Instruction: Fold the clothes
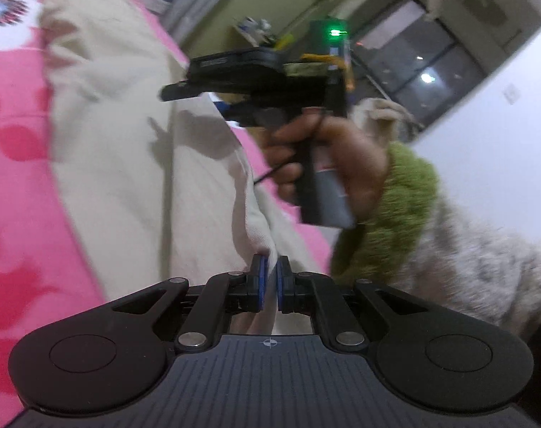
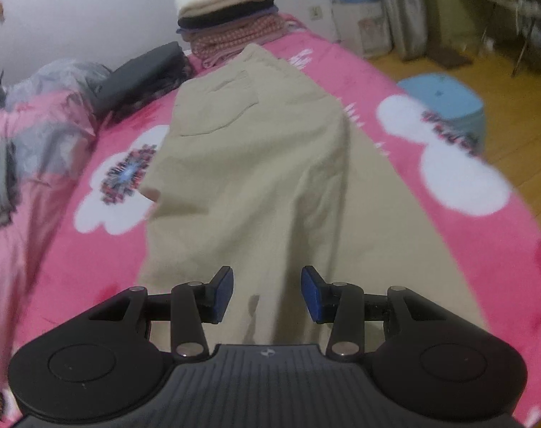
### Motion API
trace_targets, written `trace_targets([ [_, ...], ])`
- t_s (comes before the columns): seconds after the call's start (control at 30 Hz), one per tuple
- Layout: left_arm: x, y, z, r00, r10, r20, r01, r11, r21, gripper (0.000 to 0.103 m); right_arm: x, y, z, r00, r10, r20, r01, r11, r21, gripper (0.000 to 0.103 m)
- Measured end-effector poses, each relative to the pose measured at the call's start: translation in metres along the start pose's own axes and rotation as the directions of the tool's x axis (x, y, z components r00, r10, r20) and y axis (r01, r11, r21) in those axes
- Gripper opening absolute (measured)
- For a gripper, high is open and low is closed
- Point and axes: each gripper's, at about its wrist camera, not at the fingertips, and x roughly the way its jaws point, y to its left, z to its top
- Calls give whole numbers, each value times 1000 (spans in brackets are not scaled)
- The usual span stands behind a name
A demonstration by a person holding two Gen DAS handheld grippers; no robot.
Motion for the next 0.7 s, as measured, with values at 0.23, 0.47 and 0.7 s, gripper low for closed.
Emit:
trace_targets([
  [0.23, 34, -16, 11, 994, -104, -45, 104, 995, -6, 4, -14, -33, -1, 997, -43, 60, 43, 999, -2, 8],
  [0.47, 63, -18, 23, 987, -140, -80, 137, 990, -43, 4, -8, -69, 5, 998, -28, 62, 25, 998, 51, 1],
  [0.7, 86, -14, 35, 979, -176, -106, 165, 981, -103, 4, -2, -86, 14, 997, -20, 70, 16, 998, 59, 1],
])
